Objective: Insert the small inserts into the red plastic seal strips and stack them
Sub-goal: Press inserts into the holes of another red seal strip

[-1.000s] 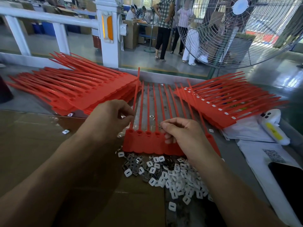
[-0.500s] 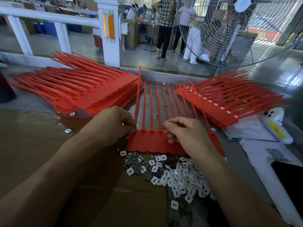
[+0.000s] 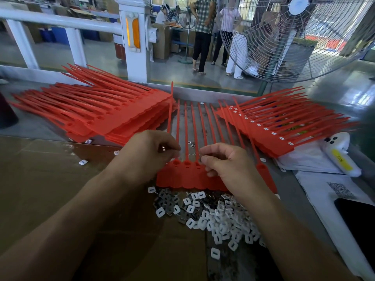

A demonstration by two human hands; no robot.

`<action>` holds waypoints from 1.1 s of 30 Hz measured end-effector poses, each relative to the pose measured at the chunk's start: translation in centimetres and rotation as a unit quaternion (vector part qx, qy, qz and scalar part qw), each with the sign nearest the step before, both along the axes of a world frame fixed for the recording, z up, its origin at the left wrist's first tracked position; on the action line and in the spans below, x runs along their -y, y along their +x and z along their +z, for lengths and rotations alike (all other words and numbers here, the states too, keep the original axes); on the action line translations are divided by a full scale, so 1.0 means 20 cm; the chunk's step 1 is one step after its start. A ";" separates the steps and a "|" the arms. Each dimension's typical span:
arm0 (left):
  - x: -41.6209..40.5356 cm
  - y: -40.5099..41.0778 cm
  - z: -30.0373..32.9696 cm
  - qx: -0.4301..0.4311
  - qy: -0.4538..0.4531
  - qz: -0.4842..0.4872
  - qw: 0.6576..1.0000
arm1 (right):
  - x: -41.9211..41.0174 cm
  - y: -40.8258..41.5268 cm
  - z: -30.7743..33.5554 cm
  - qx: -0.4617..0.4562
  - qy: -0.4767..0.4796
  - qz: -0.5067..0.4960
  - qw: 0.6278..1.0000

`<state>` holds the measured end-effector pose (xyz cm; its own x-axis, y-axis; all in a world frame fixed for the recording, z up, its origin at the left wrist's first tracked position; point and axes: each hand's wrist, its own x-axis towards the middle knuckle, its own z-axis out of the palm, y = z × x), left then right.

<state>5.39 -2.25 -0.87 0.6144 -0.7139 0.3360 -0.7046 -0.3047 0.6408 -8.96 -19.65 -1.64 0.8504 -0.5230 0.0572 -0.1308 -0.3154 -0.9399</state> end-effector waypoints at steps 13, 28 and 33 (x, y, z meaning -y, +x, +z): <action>0.09 -0.16 -0.04 0.071 -0.041 -0.037 0.996 | 0.01 0.01 -0.01 0.003 0.040 0.008 0.999; 0.00 -0.03 0.01 0.073 0.113 0.038 0.990 | -0.01 0.00 -0.01 -0.005 -0.007 0.037 0.999; 0.01 -0.03 0.00 0.070 0.113 0.039 0.990 | -0.02 -0.01 0.00 -0.006 -0.015 0.038 0.999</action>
<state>4.83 -2.40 -0.79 0.6289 -0.7329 0.2595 -0.7507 -0.4856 0.4478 -9.14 -19.30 -1.57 0.8887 -0.4543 0.0614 -0.1161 -0.3525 -0.9286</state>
